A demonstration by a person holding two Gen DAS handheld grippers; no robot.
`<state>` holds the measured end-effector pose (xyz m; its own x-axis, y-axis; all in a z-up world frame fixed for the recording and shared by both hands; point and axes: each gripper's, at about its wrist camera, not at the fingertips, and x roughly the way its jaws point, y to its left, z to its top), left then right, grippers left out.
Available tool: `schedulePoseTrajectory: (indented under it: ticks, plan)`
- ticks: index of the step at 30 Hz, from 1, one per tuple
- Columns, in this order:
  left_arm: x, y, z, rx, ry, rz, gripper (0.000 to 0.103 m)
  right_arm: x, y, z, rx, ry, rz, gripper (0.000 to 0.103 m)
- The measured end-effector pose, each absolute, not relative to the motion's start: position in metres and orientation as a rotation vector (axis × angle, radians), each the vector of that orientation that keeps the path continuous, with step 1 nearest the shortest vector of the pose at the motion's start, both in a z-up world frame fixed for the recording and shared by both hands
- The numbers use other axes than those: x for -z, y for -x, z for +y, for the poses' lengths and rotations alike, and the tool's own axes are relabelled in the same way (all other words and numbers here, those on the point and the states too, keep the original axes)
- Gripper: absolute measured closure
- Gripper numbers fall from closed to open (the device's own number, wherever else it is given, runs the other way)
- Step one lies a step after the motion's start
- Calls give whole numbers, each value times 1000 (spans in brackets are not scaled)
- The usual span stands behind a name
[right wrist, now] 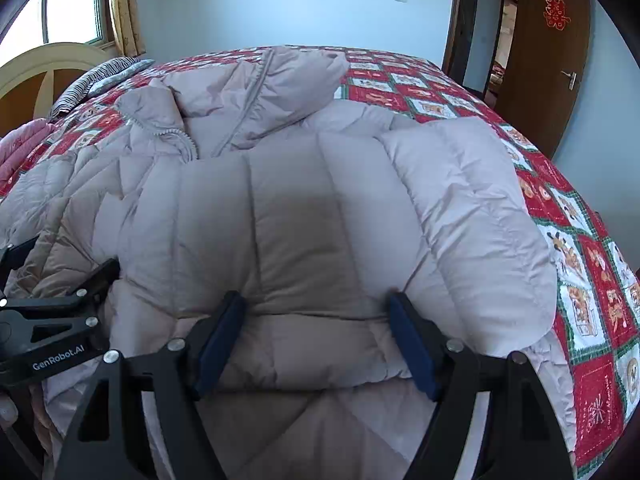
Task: Fold large clothes
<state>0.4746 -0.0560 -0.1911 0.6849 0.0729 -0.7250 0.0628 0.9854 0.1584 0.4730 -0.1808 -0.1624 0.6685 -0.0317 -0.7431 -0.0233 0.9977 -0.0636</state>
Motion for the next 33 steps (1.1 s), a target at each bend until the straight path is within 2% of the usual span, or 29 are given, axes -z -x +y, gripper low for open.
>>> schedulePoseTrajectory:
  ticks: [21, 28, 33]
  plan:
    - [190, -472, -63, -27, -216, 811, 1, 167, -475, -176, 29, 102, 845, 24]
    - [163, -454, -56, -43, -301, 750, 1, 168, -475, -178, 25, 89, 839, 23]
    - [135, -422, -16, -54, -308, 693, 1, 167, -474, -179, 25, 84, 834, 23]
